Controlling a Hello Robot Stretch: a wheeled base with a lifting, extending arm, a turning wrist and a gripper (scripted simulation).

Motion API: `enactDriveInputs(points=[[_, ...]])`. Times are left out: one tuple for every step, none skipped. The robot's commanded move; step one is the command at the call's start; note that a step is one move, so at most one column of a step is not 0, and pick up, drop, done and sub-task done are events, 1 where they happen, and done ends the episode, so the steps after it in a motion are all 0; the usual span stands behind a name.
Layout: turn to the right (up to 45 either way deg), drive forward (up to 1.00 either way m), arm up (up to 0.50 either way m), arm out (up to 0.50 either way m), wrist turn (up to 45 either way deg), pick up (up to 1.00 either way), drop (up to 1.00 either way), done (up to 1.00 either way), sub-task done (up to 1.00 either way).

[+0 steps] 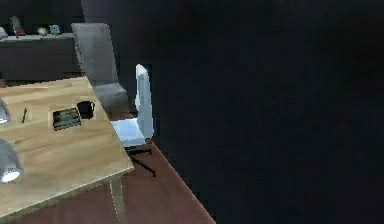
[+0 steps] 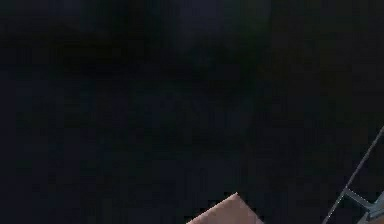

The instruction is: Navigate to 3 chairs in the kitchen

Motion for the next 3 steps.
enactDriveInputs(points=[[0.0,0.55,0.0,0.0,0.0,0.0,0.0,0.0,0.0],[-30.0,0.0,0.0,0.0,0.0,0.0,0.0,0.0,0.0],[0.0,0.0,0.0,0.0,0.0,0.0,0.0,1.0,0.0]])
